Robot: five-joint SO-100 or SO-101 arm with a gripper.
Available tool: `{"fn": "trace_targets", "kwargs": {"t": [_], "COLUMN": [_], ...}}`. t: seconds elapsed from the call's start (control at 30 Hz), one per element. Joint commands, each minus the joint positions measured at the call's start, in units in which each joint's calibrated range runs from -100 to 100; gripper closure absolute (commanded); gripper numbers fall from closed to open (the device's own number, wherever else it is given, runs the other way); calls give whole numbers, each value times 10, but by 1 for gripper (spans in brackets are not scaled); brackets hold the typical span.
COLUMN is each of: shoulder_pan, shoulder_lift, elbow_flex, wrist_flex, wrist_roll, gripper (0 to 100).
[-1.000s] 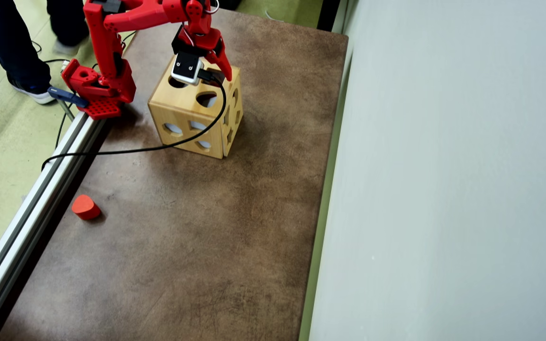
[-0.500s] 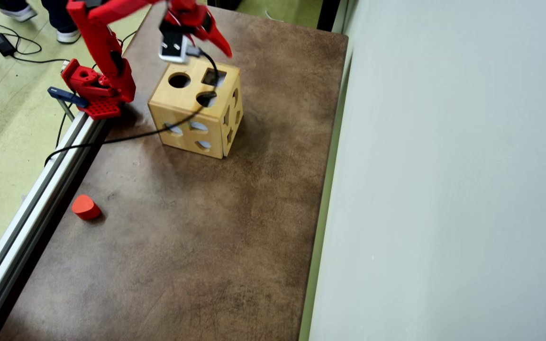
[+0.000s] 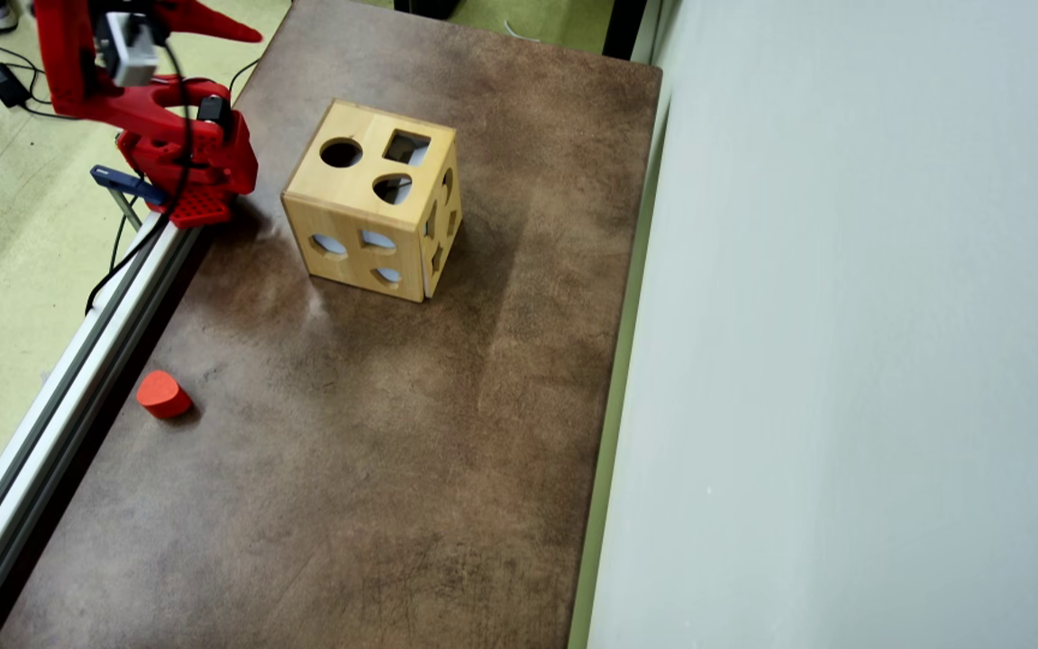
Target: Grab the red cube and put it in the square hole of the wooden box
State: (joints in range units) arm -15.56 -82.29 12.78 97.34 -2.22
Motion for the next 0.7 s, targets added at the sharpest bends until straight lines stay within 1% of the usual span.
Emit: {"fn": "trace_targets", "kwargs": {"t": [0.0,0.1,0.2,0.3,0.53,0.67], "shoulder_pan": [8,48,107,153,225,235], "shoulder_lift": [-40,-74,-113,-124,-126,-127], "elbow_flex": [18,29,46,48,50,59], "wrist_flex": [4,4,4,4,6,6], "wrist_roll": [7,8,8,14,24,25], "gripper": [66,66,66,66,66,68]}}
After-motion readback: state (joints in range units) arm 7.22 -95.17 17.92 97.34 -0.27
